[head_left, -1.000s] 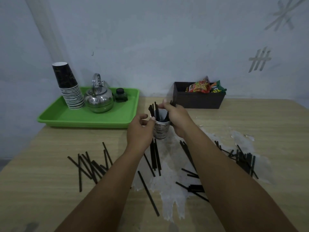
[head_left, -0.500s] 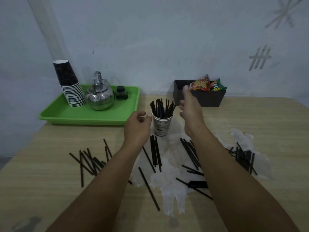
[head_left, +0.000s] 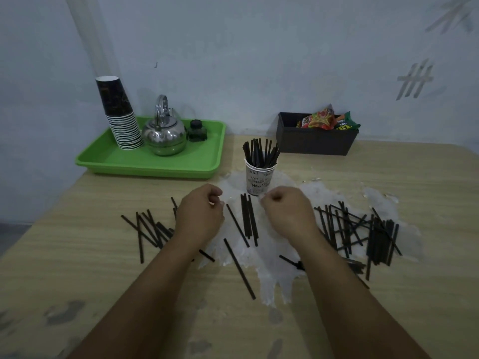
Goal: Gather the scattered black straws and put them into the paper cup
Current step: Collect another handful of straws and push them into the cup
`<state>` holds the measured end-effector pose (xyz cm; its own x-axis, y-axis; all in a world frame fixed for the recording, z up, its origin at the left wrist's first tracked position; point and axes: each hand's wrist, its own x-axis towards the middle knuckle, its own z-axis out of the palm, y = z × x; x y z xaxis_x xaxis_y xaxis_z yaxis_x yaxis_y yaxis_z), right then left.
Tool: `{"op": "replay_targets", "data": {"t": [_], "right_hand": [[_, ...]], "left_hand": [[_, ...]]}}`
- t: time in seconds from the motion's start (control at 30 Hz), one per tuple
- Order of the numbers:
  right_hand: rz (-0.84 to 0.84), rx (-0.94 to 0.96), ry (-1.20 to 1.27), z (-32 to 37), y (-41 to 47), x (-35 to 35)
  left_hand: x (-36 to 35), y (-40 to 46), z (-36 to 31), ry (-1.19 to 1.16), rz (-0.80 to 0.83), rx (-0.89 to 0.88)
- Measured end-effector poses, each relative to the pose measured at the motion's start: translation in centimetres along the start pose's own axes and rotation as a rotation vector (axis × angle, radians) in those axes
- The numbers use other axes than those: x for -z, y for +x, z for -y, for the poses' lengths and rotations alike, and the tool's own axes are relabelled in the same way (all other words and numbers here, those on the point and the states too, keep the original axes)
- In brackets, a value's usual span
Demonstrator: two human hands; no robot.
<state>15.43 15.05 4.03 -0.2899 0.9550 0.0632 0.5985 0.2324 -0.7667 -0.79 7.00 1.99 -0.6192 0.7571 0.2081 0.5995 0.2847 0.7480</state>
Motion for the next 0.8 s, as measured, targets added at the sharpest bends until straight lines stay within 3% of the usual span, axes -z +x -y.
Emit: {"op": "replay_targets", "data": {"t": [0.13,0.23,0.5,0.8], "right_hand": [[0.018,0.088,-0.404,0.1,-0.9,-3.2],[-0.018,0.133,-0.547,0.2,-1.3,-4.9],[-0.033,0.233,-0.521,0.4,-1.4,-5.0],[0.019,0.202,-0.495,0.5,-1.6,-5.0]], "left_hand": [[-0.6,-1.3,0.3,0.109,0.038,-0.099],[-0.9,-1.7,0.7,0.117,0.021,-0.13],[-0.9,-1.5,0.7,0.091,0.018,-0.11],[-0.6,-1.3,0.8,0.063,0.03,-0.09]]}}
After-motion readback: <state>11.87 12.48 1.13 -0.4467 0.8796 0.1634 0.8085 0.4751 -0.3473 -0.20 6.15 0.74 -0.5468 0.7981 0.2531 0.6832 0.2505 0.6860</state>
